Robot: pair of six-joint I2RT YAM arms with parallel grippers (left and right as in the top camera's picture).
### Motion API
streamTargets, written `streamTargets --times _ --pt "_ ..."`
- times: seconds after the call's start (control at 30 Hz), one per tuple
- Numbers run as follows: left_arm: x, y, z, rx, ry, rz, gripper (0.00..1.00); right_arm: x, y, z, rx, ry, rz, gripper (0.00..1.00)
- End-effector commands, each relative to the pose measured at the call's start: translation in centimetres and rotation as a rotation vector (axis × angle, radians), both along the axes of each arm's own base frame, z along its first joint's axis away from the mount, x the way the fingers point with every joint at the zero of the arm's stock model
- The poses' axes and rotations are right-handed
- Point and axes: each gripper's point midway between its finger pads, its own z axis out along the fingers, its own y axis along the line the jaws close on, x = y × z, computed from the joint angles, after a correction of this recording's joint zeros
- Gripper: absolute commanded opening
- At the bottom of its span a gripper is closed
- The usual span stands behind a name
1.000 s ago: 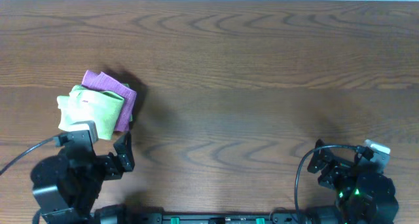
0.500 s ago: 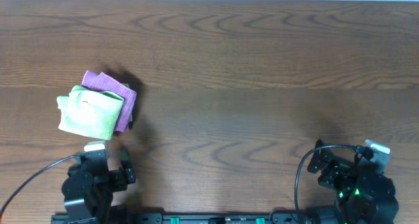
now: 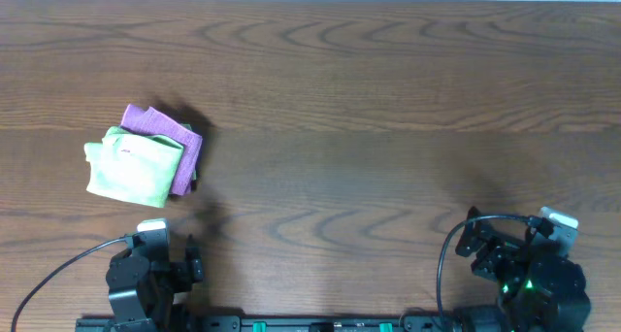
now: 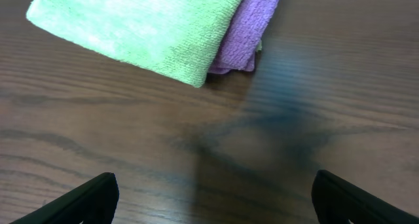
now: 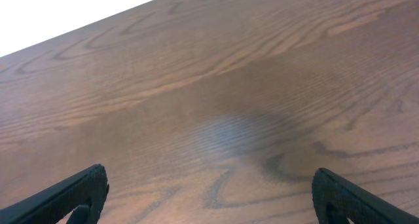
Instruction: Fold the cloth
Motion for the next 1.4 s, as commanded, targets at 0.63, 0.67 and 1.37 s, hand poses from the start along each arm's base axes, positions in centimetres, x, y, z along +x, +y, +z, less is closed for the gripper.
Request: streamTargets --times 0.63,0.67,1.37 --pt "-0.44 0.42 -1.76 0.029 0.052 0.006 0.95 -0.09 -0.30 0.04 0.005 -0.005 -0.022 0.99" --pt "-0.44 0.42 -1.76 0.028 0.052 0.007 0.95 -0.09 -0.30 0.04 0.005 -0.005 -0.022 0.99" --pt "-0.44 0.42 -1.76 0.028 0.052 0.007 0.95 -0.07 -0.31 -0.75 -0.060 0.023 0.016 0.99"
